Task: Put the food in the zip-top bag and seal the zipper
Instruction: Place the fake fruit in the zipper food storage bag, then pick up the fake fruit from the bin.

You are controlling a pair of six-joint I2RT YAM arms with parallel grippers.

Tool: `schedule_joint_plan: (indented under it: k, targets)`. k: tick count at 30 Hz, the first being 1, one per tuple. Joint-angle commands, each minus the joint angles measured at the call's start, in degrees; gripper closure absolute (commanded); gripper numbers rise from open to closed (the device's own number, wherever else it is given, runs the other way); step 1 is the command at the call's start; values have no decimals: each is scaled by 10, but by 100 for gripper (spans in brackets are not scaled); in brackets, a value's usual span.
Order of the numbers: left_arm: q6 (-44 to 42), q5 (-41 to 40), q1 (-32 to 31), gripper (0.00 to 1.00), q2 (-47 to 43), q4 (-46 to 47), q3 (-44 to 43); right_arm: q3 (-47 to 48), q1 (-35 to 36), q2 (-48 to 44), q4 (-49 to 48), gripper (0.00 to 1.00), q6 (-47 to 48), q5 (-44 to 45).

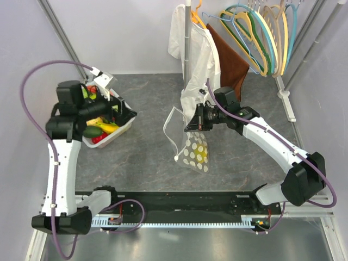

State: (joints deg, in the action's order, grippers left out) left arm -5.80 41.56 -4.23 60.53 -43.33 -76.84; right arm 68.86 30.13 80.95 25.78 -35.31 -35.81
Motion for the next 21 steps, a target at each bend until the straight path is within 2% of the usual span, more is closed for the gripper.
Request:
schedule_joint_plan:
  k: [1,4,6,7,10,12,15,18,21]
  targets:
    - [-378,30,83,5,57,-252,-112,-10,-3,-18,0,100,15,19]
    - [-532,8,156,2,103,-320,-125,-9,-3,-18,1,100,17,23]
    - [-597,-50,182,2,147,-342,-127,-6,-4,-19,8,100,23,29]
    - [-661,-63,193,2,164,-381,-136,-5,-4,-19,12,100,24,31]
    - [-783,-89,243,2,227,-440,-181,-1,-5,-18,20,100,30,37]
    - [-830,-138,258,2,245,-434,-172,-1,-5,-18,23,100,32,40]
    - [-899,-170,287,2,250,-375,-127,-2,-7,-18,23,100,32,41]
    - [-973,-142,323,8,265,-356,-112,0,-9,-15,23,100,30,45]
    - [-1011,-134,329,14,291,-352,-112,4,-10,-11,23,100,26,43]
